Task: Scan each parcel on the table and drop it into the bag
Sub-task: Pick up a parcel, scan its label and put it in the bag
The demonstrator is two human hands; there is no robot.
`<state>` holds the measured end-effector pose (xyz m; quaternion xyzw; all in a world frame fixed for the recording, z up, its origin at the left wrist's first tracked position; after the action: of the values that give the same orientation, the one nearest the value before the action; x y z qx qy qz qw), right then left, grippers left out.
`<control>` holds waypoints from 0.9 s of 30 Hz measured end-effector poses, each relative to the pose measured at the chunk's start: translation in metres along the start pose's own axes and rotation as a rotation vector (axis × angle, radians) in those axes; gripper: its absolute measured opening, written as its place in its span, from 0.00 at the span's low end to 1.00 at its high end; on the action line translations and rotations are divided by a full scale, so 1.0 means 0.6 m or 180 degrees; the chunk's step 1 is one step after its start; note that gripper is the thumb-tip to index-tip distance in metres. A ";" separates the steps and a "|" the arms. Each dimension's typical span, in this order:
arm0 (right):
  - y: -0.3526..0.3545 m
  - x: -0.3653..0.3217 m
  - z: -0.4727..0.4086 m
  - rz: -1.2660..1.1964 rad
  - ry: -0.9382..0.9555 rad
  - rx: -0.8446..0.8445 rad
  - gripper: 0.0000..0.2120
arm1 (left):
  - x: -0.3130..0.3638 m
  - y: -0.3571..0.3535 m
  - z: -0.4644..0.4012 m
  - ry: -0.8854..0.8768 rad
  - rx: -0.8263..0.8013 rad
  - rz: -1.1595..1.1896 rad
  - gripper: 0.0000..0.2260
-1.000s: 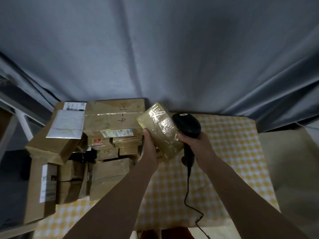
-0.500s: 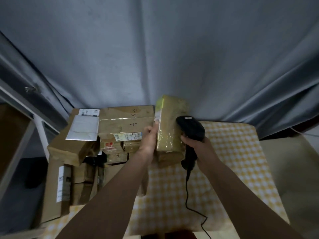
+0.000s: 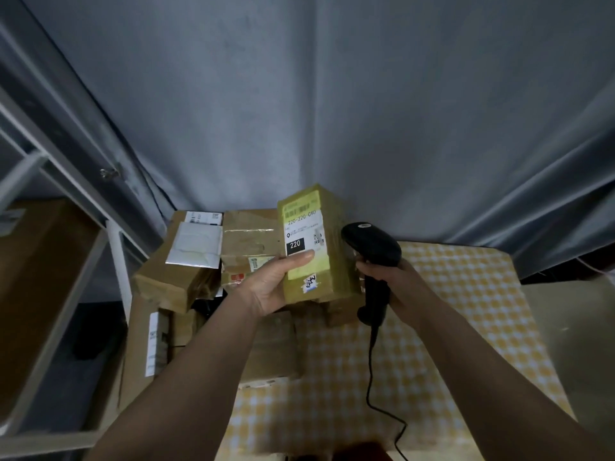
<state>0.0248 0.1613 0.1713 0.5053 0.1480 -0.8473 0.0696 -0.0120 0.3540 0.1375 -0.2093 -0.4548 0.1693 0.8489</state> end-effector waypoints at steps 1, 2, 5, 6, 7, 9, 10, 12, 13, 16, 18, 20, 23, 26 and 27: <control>-0.008 -0.003 0.001 0.0125 0.0047 -0.0047 0.26 | -0.001 0.002 0.005 0.0021 -0.0034 0.0037 0.36; -0.016 -0.007 0.002 0.0248 0.0095 -0.0045 0.23 | 0.000 0.004 0.009 0.0030 -0.0046 0.0059 0.35; -0.034 -0.022 0.006 0.0549 0.0247 0.0466 0.09 | 0.006 0.011 0.020 0.0035 0.0115 -0.0094 0.27; -0.041 -0.030 0.012 0.0652 0.0311 0.0636 0.06 | 0.008 0.015 0.024 0.0053 0.0227 -0.0186 0.26; -0.049 -0.040 0.018 0.0755 0.0420 0.0718 0.05 | 0.012 0.019 0.027 0.0068 0.0346 -0.0288 0.26; -0.069 -0.057 0.033 0.0961 0.0606 0.0660 0.06 | 0.022 0.032 0.035 0.0042 0.0668 -0.0581 0.24; -0.081 -0.065 0.043 0.1056 0.0669 0.0547 0.06 | 0.028 0.040 0.039 0.0015 0.0864 -0.0709 0.22; -0.109 -0.075 0.062 0.1175 0.0777 0.0203 0.05 | 0.036 0.052 0.044 -0.0013 0.1150 -0.0786 0.22; -0.121 -0.075 0.070 0.1201 0.0836 0.0048 0.06 | 0.041 0.057 0.046 -0.0071 0.1235 -0.0784 0.23; -0.146 -0.075 0.087 0.1202 0.0926 -0.0113 0.03 | 0.055 0.070 0.057 -0.0328 0.1429 -0.0740 0.26; -0.156 -0.075 0.098 0.1152 0.0930 -0.0165 0.03 | 0.060 0.077 0.064 -0.0423 0.1516 -0.0671 0.30; -0.162 -0.074 0.105 0.1077 0.0914 -0.0231 0.03 | 0.063 0.083 0.067 -0.0456 0.1549 -0.0627 0.34; -0.167 -0.074 0.110 0.0977 0.0886 -0.0267 0.03 | 0.062 0.089 0.070 -0.0459 0.1560 -0.0625 0.38; -0.168 -0.073 0.111 0.1092 0.0864 -0.0223 0.06 | 0.060 0.091 0.072 -0.0472 0.1587 -0.0604 0.36; -0.168 -0.072 0.111 0.1113 0.0850 -0.0214 0.06 | 0.059 0.090 0.074 -0.0473 0.1594 -0.0604 0.36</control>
<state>-0.0372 0.2339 0.2571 0.6284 0.0941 -0.7425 0.2120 -0.0360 0.4260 0.1569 0.0635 -0.4773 0.2110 0.8506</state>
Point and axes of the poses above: each hand's wrist, its own z-axis away from the middle knuckle, its own y-axis out of the back of the hand, x = y × z, the point moved 5 cm from there along -z, towards the middle knuckle, and after that the axes turned 2 degrees about y, right-handed, at the moved point
